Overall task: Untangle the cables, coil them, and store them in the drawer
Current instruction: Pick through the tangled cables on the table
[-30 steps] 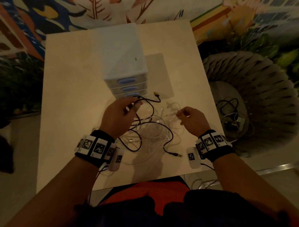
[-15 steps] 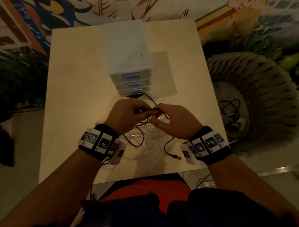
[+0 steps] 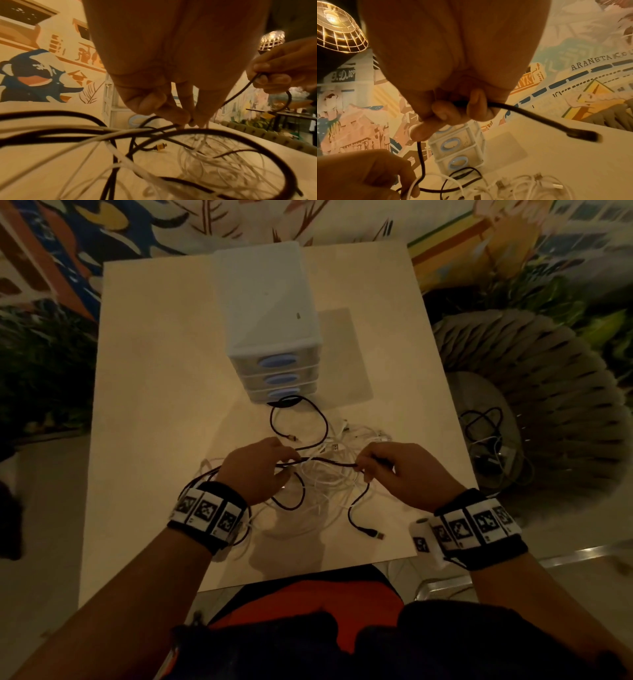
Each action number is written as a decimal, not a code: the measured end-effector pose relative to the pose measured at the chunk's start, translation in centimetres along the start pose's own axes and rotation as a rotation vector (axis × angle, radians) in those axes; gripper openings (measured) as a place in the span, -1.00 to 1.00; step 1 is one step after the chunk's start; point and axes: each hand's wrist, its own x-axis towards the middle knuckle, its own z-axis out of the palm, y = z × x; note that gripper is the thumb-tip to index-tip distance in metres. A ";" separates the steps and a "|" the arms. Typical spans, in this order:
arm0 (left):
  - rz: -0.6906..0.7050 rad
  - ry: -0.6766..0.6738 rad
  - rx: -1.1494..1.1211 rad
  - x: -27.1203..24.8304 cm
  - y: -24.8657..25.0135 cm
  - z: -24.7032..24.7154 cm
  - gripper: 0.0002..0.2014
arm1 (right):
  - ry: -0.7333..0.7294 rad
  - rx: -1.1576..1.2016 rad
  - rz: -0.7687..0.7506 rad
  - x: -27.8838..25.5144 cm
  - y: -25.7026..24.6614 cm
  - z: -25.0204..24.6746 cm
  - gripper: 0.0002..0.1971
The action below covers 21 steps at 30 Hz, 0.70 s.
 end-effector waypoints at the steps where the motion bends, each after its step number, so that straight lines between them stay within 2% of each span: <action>1: -0.002 0.006 0.027 0.3 0.2 0.3 -0.71 | -0.007 0.009 0.003 -0.2 0.1 0.2 -0.80; 4: -0.001 0.014 0.045 0.7 0.7 1.1 -0.70 | -0.030 0.019 0.010 -0.3 0.4 0.9 -0.81; 9: -0.008 0.100 -0.014 1.0 0.5 1.4 -0.73 | -0.028 -0.024 0.063 0.7 0.1 1.9 -0.78; 15: -0.023 0.318 -0.389 -0.3 -0.1 -0.2 -0.82 | -0.073 -0.143 0.241 2.7 0.3 3.4 -0.79; 18: 0.020 0.312 -0.471 -1.5 0.5 -1.5 -0.84 | -0.076 -0.069 0.243 3.7 -0.2 3.8 -0.76; 21: 0.064 0.271 -0.411 -2.1 0.7 -2.4 -0.74 | -0.002 0.082 0.178 4.7 -1.1 4.1 -0.77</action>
